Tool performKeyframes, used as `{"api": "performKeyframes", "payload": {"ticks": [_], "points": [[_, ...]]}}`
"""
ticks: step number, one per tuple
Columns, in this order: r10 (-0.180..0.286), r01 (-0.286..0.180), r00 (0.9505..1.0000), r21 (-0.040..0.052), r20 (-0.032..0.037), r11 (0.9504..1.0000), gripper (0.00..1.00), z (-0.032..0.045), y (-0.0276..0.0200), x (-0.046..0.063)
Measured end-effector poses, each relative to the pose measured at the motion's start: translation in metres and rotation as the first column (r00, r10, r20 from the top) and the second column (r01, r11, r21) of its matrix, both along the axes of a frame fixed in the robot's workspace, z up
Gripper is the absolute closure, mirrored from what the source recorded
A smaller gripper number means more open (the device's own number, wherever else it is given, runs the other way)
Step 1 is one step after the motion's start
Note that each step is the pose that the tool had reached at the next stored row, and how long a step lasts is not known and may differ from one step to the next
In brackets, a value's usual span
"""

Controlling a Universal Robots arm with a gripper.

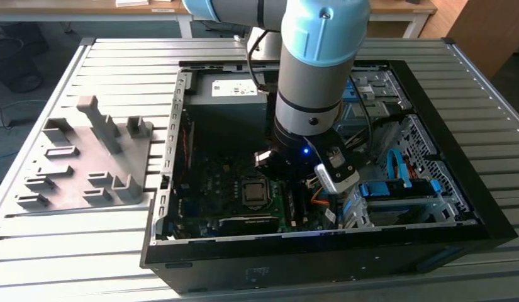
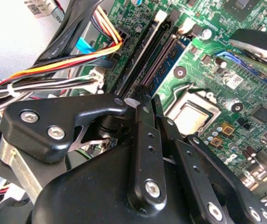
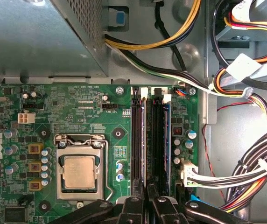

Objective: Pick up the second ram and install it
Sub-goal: 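Insert the second ram into the second slot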

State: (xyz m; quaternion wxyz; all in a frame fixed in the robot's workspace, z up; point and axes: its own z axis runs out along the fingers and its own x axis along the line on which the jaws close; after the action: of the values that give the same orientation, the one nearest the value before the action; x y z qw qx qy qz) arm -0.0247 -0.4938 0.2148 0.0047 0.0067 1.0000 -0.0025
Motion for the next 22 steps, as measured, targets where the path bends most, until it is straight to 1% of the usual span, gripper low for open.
{"api": "performKeyframes", "payload": {"ticks": [22], "points": [[0.000,0.000,1.0000,0.0000,0.0000,1.0000,0.86,0.0029,0.0000,0.0000]]}}
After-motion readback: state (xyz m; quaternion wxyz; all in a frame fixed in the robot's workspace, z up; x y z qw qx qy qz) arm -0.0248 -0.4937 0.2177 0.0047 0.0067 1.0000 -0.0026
